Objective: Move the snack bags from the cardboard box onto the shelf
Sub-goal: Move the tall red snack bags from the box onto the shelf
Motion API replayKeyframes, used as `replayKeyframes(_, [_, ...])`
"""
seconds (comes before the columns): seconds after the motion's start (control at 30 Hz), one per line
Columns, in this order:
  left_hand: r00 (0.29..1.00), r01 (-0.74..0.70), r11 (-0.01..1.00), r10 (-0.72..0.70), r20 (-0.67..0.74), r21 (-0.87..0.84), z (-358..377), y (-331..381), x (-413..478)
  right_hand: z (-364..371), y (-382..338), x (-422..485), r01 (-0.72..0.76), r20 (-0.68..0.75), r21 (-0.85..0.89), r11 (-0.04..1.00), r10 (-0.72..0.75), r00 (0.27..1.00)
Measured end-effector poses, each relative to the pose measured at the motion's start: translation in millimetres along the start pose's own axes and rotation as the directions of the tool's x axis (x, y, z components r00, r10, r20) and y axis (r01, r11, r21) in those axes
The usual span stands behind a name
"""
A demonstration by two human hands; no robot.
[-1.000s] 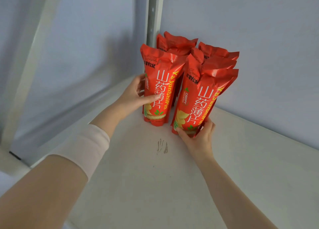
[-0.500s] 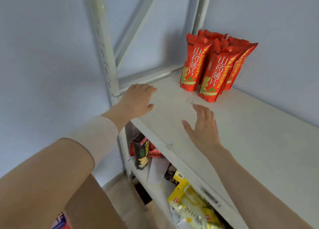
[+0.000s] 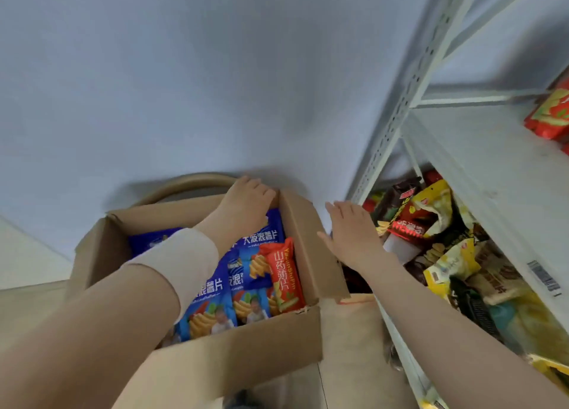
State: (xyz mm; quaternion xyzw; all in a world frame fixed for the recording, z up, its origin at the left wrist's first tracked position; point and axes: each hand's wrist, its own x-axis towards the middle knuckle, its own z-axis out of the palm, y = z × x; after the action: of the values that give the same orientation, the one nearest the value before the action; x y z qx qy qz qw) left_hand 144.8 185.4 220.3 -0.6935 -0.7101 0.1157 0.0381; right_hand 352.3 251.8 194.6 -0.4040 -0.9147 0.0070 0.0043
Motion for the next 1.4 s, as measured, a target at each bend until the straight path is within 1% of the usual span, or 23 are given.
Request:
replayKeyframes(0.1, [0.992,0.108,0.992,-0.102,0.075,-0.072,49,-41,-48,39,-57,7,0.029,0.097,0.062,0.998,-0.035,0.995])
replayKeyframes(0.17, [0.976,0.18,0.978,-0.165,0.14,-0.105,87,-64,-77,70,-91,9,0.045,0.194,0.057,0.997,-0.056,0.979])
replayKeyframes(0.27, [0.938,0.291,0.941,-0.246,0.243,-0.172,145,-90,-115,114,-132,8,0.062,0.346,0.029,0.998,-0.068,0.936])
replayKeyframes(0.33, [0.907,0.375,0.9,-0.307,0.29,-0.221,181,-104,-137,139,-150,7,0.058,0.401,0.011,0.998,-0.058,0.914])
replayKeyframes(0.4, [0.848,0.496,0.823,-0.391,0.357,-0.276,212,-111,-158,159,-158,5,0.008,0.452,0.01,1.0,-0.012,0.892])
replayKeyframes(0.43, [0.801,0.571,0.763,-0.437,0.409,-0.304,225,-112,-168,166,-159,3,-0.032,0.48,0.006,0.999,0.025,0.877])
replayKeyframes(0.5, [0.665,0.735,0.579,-0.511,0.546,-0.353,247,-111,-183,178,-157,-2,-0.154,0.533,0.002,0.988,0.129,0.836])
replayKeyframes(0.53, [0.582,0.808,0.462,-0.527,0.62,-0.366,257,-111,-189,182,-155,-2,-0.236,0.552,0.01,0.972,0.191,0.811])
replayKeyframes(0.6, [0.412,0.911,0.201,-0.509,0.755,-0.361,276,-110,-195,191,-151,3,-0.417,0.591,0.033,0.908,0.319,0.741])
replayKeyframes(0.63, [0.336,0.935,0.069,-0.491,0.804,-0.349,285,-109,-196,197,-148,7,-0.502,0.607,0.048,0.864,0.374,0.702])
replayKeyframes(0.67, [0.275,0.942,-0.042,-0.477,0.835,-0.334,296,-107,-196,204,-146,12,-0.575,0.616,0.065,0.815,0.421,0.666])
replayKeyframes(0.7, [0.23,0.94,-0.12,-0.471,0.851,-0.32,306,-105,-196,214,-145,17,-0.641,0.621,0.085,0.763,0.462,0.633])
replayKeyframes(0.77, [0.159,0.931,-0.221,-0.472,0.867,-0.291,325,-100,-194,234,-140,26,-0.757,0.617,0.133,0.64,0.544,0.568])
replayKeyframes(0.83, [0.092,0.927,-0.273,-0.501,0.861,-0.258,340,-96,-190,254,-135,34,-0.835,0.599,0.167,0.524,0.619,0.508])
replayKeyframes(0.87, [0.068,0.931,-0.273,-0.524,0.849,-0.243,345,-95,-189,261,-132,38,-0.853,0.584,0.169,0.493,0.647,0.49])
replayKeyframes(0.93, [0.044,0.943,-0.25,-0.562,0.826,-0.22,353,-91,-185,272,-128,41,-0.855,0.544,0.154,0.495,0.68,0.492])
replayKeyframes(1.0, [0.043,0.95,-0.229,-0.575,0.817,-0.211,359,-86,-183,278,-125,41,-0.847,0.511,0.113,0.519,0.701,0.497])
replayKeyframes(1.1, [0.033,0.949,-0.24,-0.568,0.823,-0.203,366,-84,-185,280,-124,39,-0.802,0.504,0.017,0.597,0.688,0.522])
replayKeyframes(1.2, [0.083,0.96,-0.176,-0.565,0.821,-0.218,369,-85,-188,281,-122,38,-0.747,0.525,-0.032,0.664,0.647,0.553])
replayKeyframes(1.27, [0.126,0.96,-0.135,-0.574,0.809,-0.245,369,-87,-186,282,-122,37,-0.746,0.56,0.011,0.666,0.614,0.556])
replayKeyframes(1.3, [0.147,0.946,-0.156,-0.573,0.806,-0.283,369,-87,-185,282,-122,37,-0.765,0.584,0.052,0.642,0.602,0.544])
replayKeyframes(1.37, [0.187,0.864,-0.298,-0.559,0.808,-0.406,364,-90,-182,279,-122,38,-0.79,0.634,0.122,0.601,0.566,0.528])
replayKeyframes(1.4, [0.22,0.806,-0.363,-0.55,0.806,-0.468,361,-92,-181,275,-122,39,-0.786,0.648,0.156,0.598,0.539,0.538])
